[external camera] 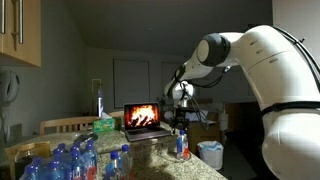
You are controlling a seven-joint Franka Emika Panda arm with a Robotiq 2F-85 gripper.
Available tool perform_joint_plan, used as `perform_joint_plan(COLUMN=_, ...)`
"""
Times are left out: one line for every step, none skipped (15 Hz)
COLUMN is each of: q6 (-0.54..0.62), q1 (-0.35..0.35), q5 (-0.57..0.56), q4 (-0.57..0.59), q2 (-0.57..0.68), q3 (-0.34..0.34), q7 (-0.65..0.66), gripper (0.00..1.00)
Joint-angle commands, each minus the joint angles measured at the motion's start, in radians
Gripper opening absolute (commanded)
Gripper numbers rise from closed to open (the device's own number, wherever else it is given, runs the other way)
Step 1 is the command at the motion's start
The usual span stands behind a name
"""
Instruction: Pick up the three water bottles and move them to the left.
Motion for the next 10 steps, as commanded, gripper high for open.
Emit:
perform_joint_plan(q6=-0.016, q1=0.012, q5=-0.037, q4=-0.037, q2=-0.038, q3=0.0, q7=0.049, gripper=0.53)
perform_joint_plan(q6=-0.019, q1=0.013, q5=-0.04, q4=-0.036, q2=-0.038, q3=0.0, q7=0.052, gripper=0.47)
perform_joint_plan(q6=-0.02, q1=0.016, q5=-0.045, q4=-0.035, q2=-0.038, q3=0.0, q7=0.058, gripper=0.4)
perform_joint_plan(q6=-0.022, q1=0.018, q5=-0.048, q4=-0.035, q2=-0.038, q3=0.0, q7=0.064, gripper=0.34)
perform_joint_plan(q6=-0.026, q1=0.02, q5=-0.05, q4=-0.033, q2=-0.037, q3=0.002, q7=0.065, gripper=0.27)
perform_joint_plan(q6=-0.03, q1=0.021, q5=-0.054, q4=-0.029, q2=-0.037, q3=0.003, q7=0.066, gripper=0.21)
perform_joint_plan(q6=-0.034, q1=0.026, q5=-0.06, q4=-0.027, q2=-0.04, q3=0.004, q7=0.068, gripper=0.16)
perform_joint_plan(q6=-0.033, q1=0.029, q5=-0.064, q4=-0.028, q2=-0.044, q3=0.005, q7=0.069, gripper=0.1)
perform_joint_plan(q6=-0.036, q1=0.036, q5=-0.067, q4=-0.028, q2=-0.05, q3=0.009, q7=0.07, gripper=0.12)
perform_joint_plan(q6=-0.033, q1=0.042, q5=-0.07, q4=-0.027, q2=-0.052, q3=0.013, q7=0.066, gripper=0.12)
